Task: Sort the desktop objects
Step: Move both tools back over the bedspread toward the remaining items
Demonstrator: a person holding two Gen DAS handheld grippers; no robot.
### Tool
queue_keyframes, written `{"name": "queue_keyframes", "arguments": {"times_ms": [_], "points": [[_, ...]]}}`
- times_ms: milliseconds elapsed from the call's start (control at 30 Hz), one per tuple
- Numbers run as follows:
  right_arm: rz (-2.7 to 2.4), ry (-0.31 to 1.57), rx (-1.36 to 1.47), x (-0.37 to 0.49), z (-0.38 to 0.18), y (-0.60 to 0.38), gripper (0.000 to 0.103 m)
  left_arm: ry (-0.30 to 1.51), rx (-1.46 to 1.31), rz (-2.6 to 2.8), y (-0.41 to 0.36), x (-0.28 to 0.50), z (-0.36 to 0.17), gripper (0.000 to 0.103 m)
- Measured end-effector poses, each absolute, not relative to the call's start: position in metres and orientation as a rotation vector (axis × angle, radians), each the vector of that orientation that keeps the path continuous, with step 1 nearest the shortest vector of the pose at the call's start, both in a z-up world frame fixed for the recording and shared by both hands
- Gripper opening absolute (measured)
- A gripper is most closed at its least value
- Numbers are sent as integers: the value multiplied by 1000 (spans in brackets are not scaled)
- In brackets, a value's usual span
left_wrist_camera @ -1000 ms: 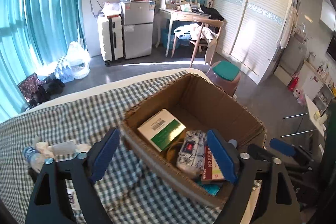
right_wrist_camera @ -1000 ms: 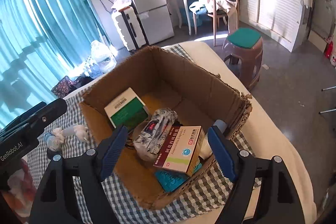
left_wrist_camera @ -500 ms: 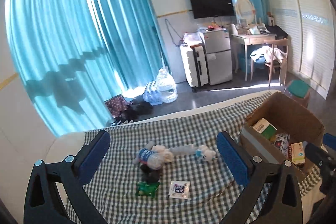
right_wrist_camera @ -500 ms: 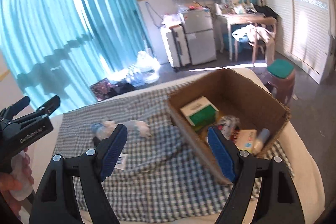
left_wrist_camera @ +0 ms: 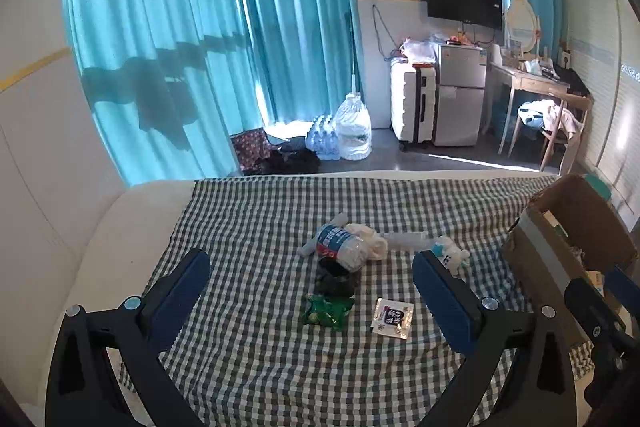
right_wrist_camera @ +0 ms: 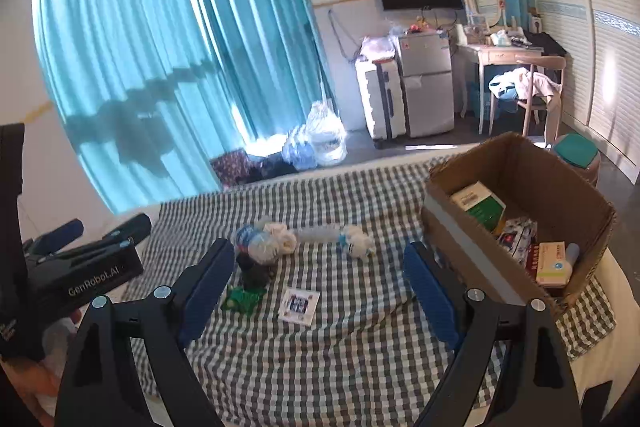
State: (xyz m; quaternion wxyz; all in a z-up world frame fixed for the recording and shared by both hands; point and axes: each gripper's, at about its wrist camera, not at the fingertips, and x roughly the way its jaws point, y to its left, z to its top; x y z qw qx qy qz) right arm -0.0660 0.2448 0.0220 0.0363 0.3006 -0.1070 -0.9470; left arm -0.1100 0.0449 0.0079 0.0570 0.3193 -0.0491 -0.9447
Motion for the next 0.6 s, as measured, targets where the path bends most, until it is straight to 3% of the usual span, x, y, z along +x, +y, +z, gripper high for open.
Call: {"name": "queue_keyframes", "arguments": {"times_ms": [600], "points": [[-2736, -106, 1290, -140, -111, 191, 87, 56, 1301, -2747, -33, -167, -145, 103]]}}
